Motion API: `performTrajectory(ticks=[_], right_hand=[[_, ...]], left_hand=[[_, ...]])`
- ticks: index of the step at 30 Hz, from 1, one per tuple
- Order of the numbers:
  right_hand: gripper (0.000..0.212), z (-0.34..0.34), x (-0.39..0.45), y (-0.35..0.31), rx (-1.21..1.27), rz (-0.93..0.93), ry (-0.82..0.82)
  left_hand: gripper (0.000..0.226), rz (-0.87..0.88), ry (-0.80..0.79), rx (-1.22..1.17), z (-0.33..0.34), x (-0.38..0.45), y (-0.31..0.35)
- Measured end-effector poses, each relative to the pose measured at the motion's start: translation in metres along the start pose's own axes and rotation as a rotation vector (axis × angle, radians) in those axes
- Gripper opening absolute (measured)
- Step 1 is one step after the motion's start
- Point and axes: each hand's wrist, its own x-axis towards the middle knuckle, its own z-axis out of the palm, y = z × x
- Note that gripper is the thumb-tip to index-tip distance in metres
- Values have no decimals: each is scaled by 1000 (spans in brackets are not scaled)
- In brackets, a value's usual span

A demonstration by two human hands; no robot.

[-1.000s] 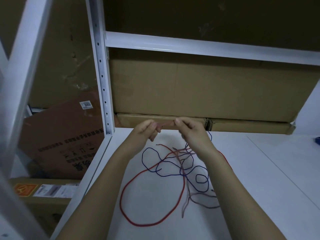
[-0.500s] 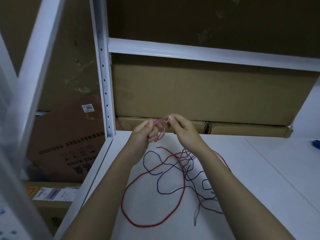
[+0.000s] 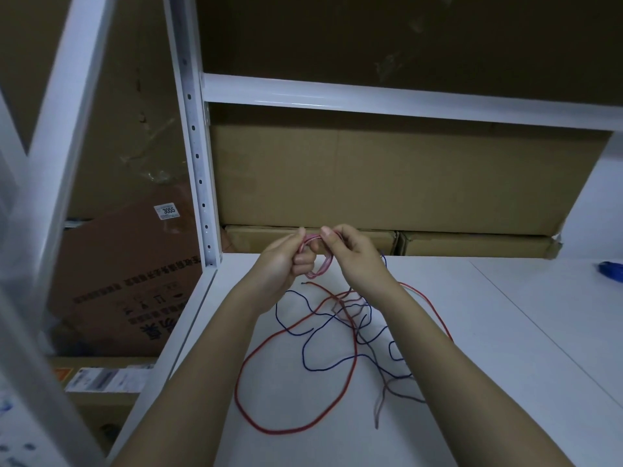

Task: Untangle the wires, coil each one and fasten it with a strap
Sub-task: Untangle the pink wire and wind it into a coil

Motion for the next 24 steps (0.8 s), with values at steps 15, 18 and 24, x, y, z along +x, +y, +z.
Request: performTrajectory(ticks=[15,18,24], right_hand=[[34,-1,5,3,441,18,60],[31,-3,3,8,308,-35,51],[8,-16,-3,37,533,176,-80]], left_hand=[[32,92,-44,16,8,7,-1],[34,93,-13,17,7,9,1],[31,141,172,-36,-8,18,13]])
